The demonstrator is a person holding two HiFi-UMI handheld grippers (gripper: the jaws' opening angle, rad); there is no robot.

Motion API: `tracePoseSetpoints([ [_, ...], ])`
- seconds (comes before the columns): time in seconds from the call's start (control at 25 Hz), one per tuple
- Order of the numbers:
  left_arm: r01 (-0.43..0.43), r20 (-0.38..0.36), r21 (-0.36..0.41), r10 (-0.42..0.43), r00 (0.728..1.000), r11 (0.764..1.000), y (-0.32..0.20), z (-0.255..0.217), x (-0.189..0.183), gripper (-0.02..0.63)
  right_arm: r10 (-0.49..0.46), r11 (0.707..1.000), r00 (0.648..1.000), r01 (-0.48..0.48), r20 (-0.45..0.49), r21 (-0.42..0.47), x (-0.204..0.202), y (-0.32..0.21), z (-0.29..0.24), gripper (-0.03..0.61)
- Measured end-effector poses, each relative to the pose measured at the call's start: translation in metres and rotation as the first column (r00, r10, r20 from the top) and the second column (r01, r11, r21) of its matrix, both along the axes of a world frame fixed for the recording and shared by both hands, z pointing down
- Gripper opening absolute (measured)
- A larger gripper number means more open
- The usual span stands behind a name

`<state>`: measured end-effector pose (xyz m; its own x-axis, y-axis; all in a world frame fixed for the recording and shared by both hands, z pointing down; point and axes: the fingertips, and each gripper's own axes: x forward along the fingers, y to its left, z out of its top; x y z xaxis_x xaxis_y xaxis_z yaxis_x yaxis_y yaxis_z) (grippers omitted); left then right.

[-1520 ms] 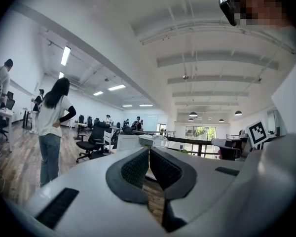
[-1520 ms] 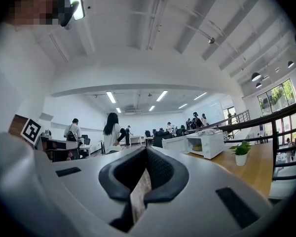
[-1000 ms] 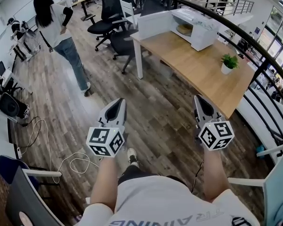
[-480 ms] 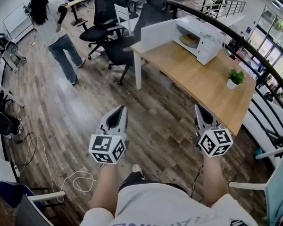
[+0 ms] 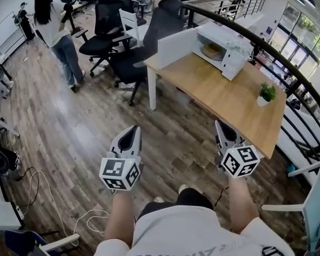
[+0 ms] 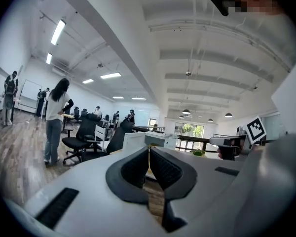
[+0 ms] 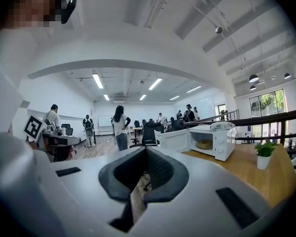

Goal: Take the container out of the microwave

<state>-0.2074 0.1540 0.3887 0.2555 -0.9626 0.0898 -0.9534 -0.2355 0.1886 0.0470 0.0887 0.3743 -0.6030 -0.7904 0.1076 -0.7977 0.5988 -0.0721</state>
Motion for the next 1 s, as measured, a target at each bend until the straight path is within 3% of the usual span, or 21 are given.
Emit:
tracePoseSetpoints([
  [0.4,-0.026,0.012,-0.009,0.026,1.0,1.0,-0.109,-0.001,-0.009,0.035,0.011,1.0,0.999,-0.011,0.034,-0.022,-0.011,-0.111,0.011,0.017],
  [1.0,-0.031,0.015,-0.023,0.031,0.999,0.999,-0.336,0.005,0.043,0.035,0.005,0.998,0.999,-0.002,0.042,-0.058,0.036,-0.336,0.029,0.017],
])
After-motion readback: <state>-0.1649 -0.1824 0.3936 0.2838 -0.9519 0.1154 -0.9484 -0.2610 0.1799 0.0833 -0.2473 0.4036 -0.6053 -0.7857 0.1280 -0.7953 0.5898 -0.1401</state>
